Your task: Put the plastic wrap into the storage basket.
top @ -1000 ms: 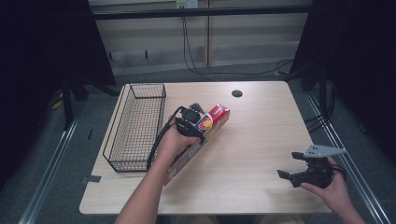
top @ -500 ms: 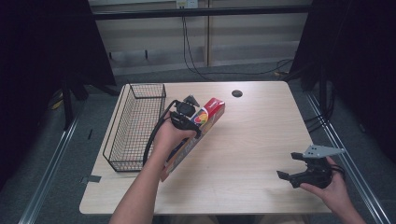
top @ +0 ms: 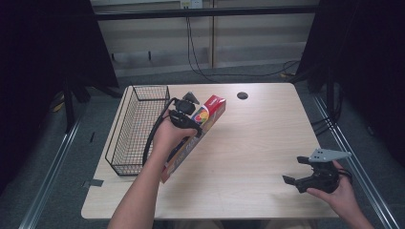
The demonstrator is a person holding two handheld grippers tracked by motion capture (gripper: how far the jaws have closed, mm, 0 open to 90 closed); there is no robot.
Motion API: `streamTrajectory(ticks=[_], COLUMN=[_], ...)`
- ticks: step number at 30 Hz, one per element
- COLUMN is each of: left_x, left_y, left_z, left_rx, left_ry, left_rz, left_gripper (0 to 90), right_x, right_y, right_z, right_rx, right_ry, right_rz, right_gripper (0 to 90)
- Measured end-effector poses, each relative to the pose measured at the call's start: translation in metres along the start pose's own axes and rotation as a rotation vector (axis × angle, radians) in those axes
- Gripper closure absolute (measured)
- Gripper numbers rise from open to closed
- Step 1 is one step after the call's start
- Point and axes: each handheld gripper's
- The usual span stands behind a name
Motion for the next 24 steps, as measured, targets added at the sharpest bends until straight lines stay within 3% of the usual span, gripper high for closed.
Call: streamTrajectory(ticks=[9, 10, 12, 24], left_x=[0.001, 0.000, 0.001, 0.000], left_y=[0.010, 0.012, 0.013, 0.025], left_z=[-0.006, -0.007, -0.009, -0.021], left_rx=[-0.017, -0.020, -0.022, -0.034], left_ry=[0.014, 0.016, 0.021, 0.020], left_rz=[-0.033, -0.020, -0.045, -0.062], left_gripper=[43.5, 43.5, 43.5, 43.6], right_x=[0.000, 0.000, -0.001, 0.000], right_y=[0.000, 0.000, 0.000, 0.000], right_z=[-0.001, -0.001, -0.001, -0.001], right_rx=[-0.002, -0.002, -0.001, -0.027], right_ry=[0.000, 0.001, -0.002, 0.006], right_rz=[-0.004, -0.005, -0.007, -0.009], right_gripper=[4.1, 3.8, 3.7, 1.0])
Point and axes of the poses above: each handheld gripper's, and its own axes: z roughly forward along the jaws, x roughly out of its underside, y roughly to its left, and after that the axes turned 13 degrees about -x, right-handed
